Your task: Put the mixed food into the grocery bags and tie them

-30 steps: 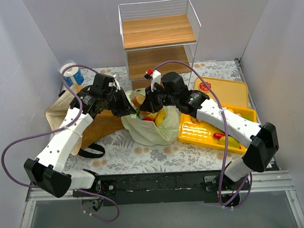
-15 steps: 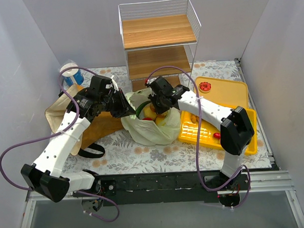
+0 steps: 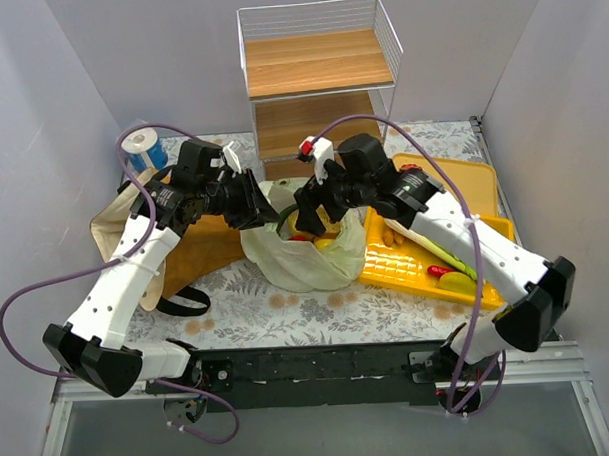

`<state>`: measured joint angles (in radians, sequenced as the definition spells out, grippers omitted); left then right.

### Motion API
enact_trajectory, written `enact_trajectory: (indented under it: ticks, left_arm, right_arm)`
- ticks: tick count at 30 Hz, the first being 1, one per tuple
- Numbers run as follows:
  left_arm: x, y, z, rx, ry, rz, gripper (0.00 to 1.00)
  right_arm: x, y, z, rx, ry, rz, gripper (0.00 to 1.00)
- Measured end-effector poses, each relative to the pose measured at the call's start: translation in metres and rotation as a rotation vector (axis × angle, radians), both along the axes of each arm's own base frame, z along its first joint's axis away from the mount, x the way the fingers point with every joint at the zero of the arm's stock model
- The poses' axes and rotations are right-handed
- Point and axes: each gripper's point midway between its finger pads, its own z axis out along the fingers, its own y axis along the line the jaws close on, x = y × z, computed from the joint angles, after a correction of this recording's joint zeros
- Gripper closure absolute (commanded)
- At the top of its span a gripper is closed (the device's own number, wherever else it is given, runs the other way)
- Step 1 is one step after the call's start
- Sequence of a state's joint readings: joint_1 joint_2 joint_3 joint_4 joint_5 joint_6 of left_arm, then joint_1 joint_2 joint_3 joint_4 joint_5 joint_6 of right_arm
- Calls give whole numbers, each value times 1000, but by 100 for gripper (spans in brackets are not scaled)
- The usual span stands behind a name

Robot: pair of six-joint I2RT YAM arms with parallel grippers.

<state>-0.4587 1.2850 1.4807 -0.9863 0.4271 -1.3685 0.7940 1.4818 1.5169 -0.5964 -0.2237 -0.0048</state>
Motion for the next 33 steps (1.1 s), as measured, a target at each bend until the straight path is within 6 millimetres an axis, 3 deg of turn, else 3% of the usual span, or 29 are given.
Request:
enact_trajectory:
  ticks: [1,2,5,10,15,19,25,33]
  left_arm:
    - [-1,1,-1,6,5,0,58]
    - [-1,2,-2,10,7,0,42]
    - [1,8,-5,42,-6,18,22]
    - [11,31,6,119,-120,119,8]
    - [11,59,43,148,-326,207,5]
    - [18,64,59,151,-427,222,4]
    - [43,54,51,174,-498,183,7]
    - [62,31,47,149,-550,91,8]
  right_arm:
    - [-5,0,9,27,-12,17,9]
    - [-10,0,20,59,-25,36,9]
    - [-21,4,42,133,-48,87,9]
    - [-29,16,53,190,-50,139,9]
    - [-30,32,48,181,-93,182,9]
    - [-19,36,31,125,-114,156,8]
    - [4,13,-5,-1,-111,32,8]
    - [2,-33,-63,-119,-16,-51,11]
